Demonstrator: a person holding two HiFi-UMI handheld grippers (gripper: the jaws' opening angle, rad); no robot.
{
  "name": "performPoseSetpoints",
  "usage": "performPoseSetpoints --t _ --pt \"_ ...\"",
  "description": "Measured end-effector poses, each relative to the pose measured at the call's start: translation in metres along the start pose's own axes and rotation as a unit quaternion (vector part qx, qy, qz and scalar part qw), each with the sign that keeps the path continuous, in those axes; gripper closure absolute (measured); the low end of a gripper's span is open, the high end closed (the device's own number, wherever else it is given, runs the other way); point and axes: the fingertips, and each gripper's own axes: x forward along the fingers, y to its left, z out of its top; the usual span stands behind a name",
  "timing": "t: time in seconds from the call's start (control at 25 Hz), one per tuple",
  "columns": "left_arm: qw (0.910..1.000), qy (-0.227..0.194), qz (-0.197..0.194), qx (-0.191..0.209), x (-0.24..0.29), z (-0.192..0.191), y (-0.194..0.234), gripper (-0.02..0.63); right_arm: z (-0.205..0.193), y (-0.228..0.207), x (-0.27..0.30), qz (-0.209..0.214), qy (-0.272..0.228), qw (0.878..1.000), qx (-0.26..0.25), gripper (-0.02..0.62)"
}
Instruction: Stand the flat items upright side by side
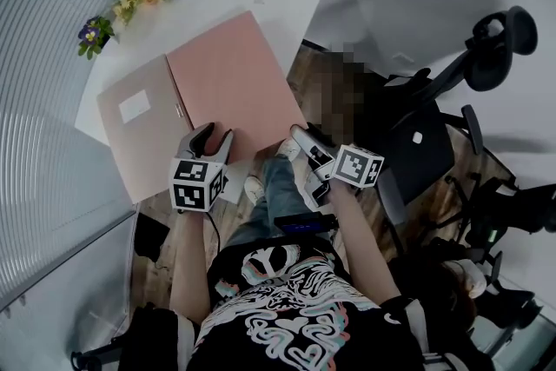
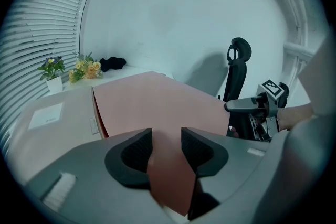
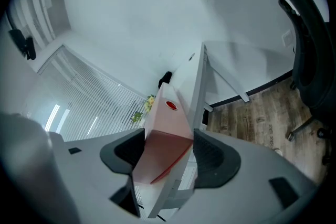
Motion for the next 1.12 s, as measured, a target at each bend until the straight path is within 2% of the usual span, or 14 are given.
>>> performPoseSetpoints --t 0.56,1.12 --pt "0.9995 -0.014 -0.018 -0.021 -0.002 0.005 -0.004 0.433 0.018 0.024 -0.012 -0.013 -0.01 0.998 -0.061 0.313" --pt "0.9978 -0.023 -0.039 -0.049 -0.002 0.008 -0.012 0.436 0.034 0.05 -0.022 -0.036 -0.009 0.989 -0.144 0.316"
